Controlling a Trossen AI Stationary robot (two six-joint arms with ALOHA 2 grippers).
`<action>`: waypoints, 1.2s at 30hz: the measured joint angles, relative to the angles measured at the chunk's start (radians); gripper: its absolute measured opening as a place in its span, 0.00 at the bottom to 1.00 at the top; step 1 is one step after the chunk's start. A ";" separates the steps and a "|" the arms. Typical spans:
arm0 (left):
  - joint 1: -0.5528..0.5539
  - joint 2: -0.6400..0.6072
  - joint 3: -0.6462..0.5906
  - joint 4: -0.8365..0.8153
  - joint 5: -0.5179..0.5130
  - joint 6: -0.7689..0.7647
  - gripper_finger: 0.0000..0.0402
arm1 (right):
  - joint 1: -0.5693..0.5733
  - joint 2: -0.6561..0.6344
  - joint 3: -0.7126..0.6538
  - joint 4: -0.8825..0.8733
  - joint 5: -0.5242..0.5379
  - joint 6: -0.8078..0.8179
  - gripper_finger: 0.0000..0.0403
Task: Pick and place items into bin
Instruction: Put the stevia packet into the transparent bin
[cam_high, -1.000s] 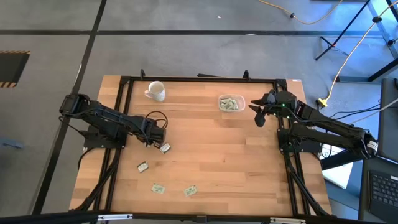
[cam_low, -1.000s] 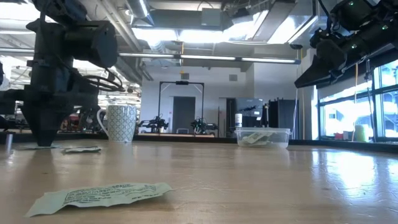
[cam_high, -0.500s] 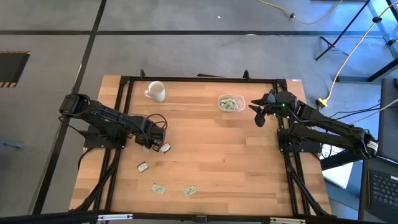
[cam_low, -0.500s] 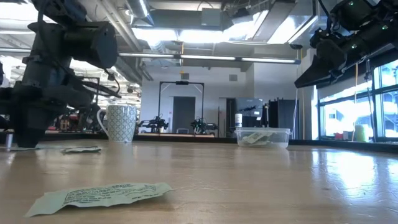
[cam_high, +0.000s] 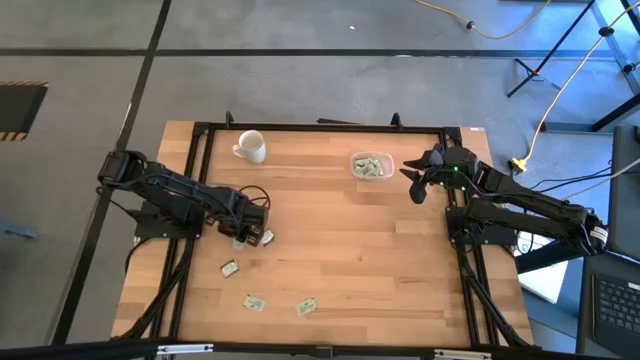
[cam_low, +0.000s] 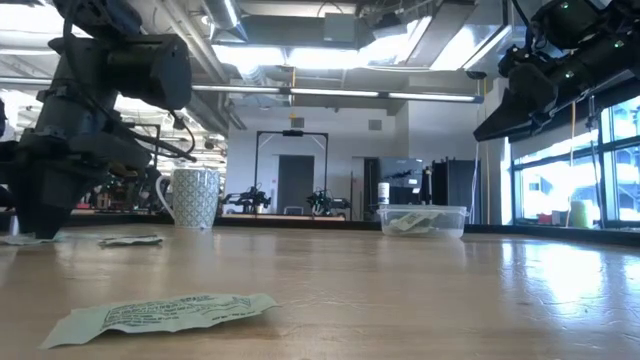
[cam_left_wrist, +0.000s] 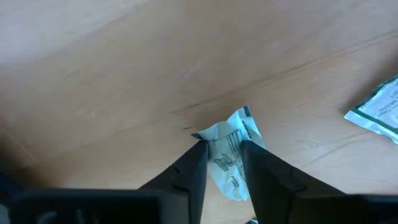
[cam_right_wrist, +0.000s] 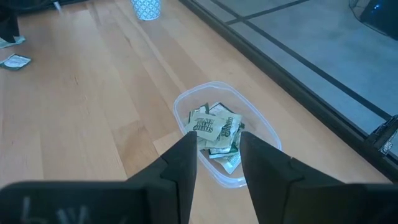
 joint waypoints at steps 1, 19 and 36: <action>0.000 0.000 0.000 0.002 0.002 -0.002 0.24 | 0.000 0.000 0.000 0.000 0.000 0.000 0.31; 0.002 -0.087 0.034 -0.006 -0.201 0.101 0.05 | 0.000 0.000 0.000 -0.002 0.000 -0.001 0.31; 0.295 -0.104 0.082 0.864 -0.030 0.696 0.02 | 0.000 0.000 0.000 0.000 0.000 -0.003 0.31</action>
